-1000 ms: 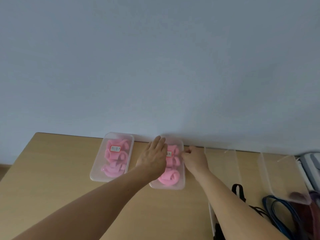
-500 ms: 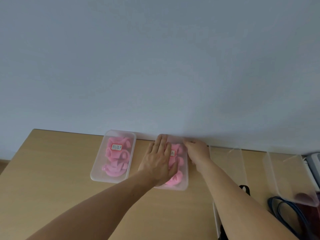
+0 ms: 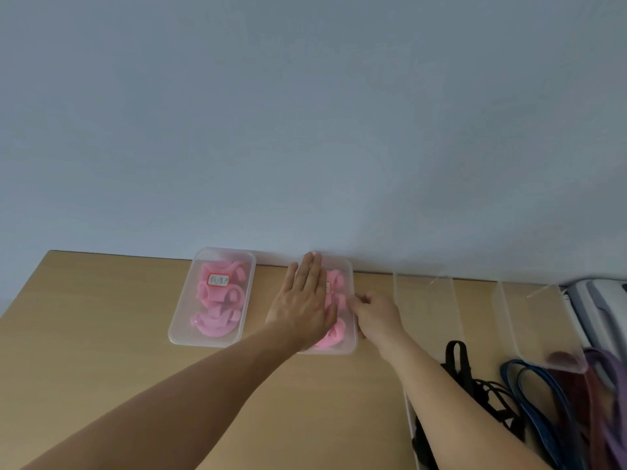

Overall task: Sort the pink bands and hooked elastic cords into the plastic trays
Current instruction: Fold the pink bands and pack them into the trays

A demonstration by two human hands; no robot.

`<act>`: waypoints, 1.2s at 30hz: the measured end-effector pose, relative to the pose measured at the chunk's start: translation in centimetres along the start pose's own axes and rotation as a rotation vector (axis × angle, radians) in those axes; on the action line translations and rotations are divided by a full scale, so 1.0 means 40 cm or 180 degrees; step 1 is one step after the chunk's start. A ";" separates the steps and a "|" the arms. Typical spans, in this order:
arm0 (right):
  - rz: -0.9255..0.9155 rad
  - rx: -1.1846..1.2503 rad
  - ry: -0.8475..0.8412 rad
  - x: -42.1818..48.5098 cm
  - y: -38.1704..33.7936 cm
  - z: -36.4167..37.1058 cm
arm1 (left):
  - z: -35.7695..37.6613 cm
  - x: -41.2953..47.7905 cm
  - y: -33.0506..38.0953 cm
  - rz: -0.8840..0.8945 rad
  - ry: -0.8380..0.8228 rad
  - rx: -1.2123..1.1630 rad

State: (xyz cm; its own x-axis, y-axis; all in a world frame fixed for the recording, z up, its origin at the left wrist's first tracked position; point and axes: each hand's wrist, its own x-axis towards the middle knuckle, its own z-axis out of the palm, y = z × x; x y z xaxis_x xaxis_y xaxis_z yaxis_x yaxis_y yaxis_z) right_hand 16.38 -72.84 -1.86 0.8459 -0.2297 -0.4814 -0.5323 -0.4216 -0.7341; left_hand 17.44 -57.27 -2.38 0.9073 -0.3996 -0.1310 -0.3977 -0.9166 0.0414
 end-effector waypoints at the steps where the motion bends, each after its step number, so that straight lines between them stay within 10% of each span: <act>1: -0.0012 0.0049 0.0018 -0.008 0.009 0.001 | 0.001 0.000 0.005 0.0009 -0.0004 -0.0056; 36: -0.0230 0.0631 -0.0454 -0.147 0.110 0.010 | 0.019 -0.084 0.001 -0.0498 -0.0216 -0.0368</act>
State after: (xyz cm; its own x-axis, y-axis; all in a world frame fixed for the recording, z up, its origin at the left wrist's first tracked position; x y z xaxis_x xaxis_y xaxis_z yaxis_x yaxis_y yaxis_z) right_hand 9.05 -72.98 -2.46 0.8761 -0.0730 -0.4766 -0.4787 -0.2491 -0.8419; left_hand 14.27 -55.93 -2.68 0.9440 -0.2538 -0.2110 -0.2307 -0.9646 0.1281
